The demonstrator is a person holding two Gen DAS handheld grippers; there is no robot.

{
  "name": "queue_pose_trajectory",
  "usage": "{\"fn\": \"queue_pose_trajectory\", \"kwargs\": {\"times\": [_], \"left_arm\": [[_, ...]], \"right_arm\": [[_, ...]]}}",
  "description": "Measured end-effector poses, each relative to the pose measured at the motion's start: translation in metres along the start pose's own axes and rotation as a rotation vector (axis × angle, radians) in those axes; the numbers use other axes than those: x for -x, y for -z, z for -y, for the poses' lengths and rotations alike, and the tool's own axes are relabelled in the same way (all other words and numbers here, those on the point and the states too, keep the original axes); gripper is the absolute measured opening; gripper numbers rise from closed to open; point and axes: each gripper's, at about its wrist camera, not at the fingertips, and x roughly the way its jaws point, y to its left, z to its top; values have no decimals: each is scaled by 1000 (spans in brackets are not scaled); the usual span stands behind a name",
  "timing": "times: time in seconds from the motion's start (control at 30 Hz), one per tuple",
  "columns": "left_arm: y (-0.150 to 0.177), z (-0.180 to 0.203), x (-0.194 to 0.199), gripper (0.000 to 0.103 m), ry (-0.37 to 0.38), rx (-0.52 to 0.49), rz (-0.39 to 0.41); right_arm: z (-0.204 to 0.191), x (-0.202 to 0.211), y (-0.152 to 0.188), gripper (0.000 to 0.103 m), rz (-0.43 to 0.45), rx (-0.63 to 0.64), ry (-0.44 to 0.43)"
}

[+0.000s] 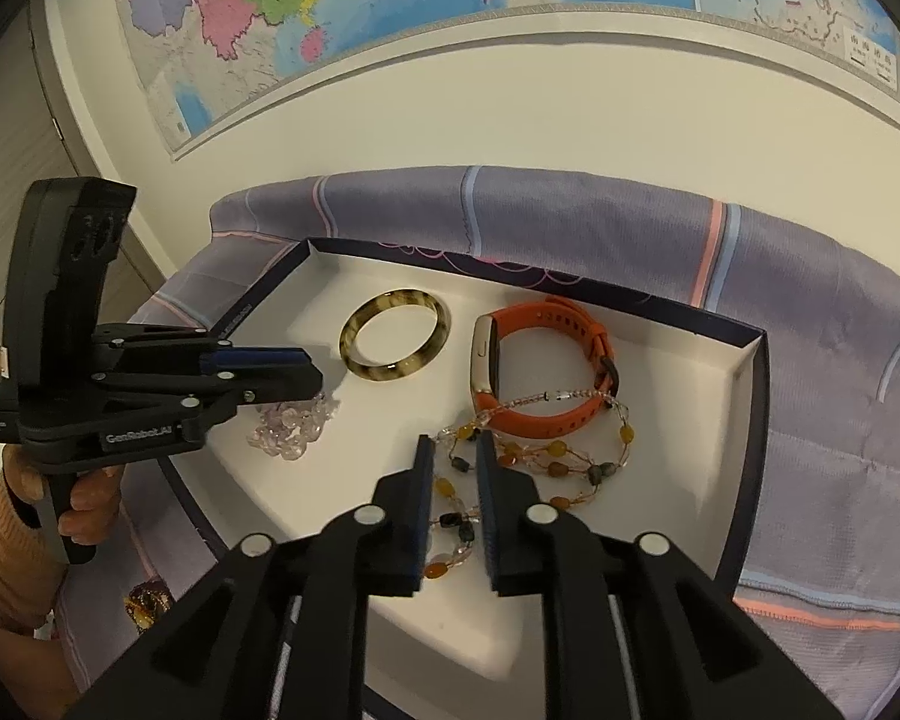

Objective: Organize jewelry
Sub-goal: 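Lower the crystal bracelet into the box and open the left tool while the right tool opens off the necklace, then move both tools away from the box to the jewelry on the bedspread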

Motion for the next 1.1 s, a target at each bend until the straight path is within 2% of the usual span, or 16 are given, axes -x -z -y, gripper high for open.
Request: {"fn": "queue_pose_trajectory", "kwargs": {"times": [0.17,0.27,0.43,0.63,0.83,0.9,1.1], "left_arm": [[1,-1,12,29,-11,-4,37],[1,-1,22,31,3,-9,57],[7,-3,37,38,14,-5,87],[15,-5,43,39,25,-3,90],[18,-6,41,40,32,10,84],[21,-5,44,40,36,7,88],[32,0,64,45,39,-15,125]], "right_arm": [[5,4,-1,16,12,-23,10],[7,2,-3,21,10,-41,20],[11,-7,-6,22,-12,-73,28],[23,-16,-14,23,-9,-139,38],[22,-15,-11,25,-1,-150,39],[22,-8,-8,29,8,-153,37],[9,31,3,33,68,-100,24]]}}
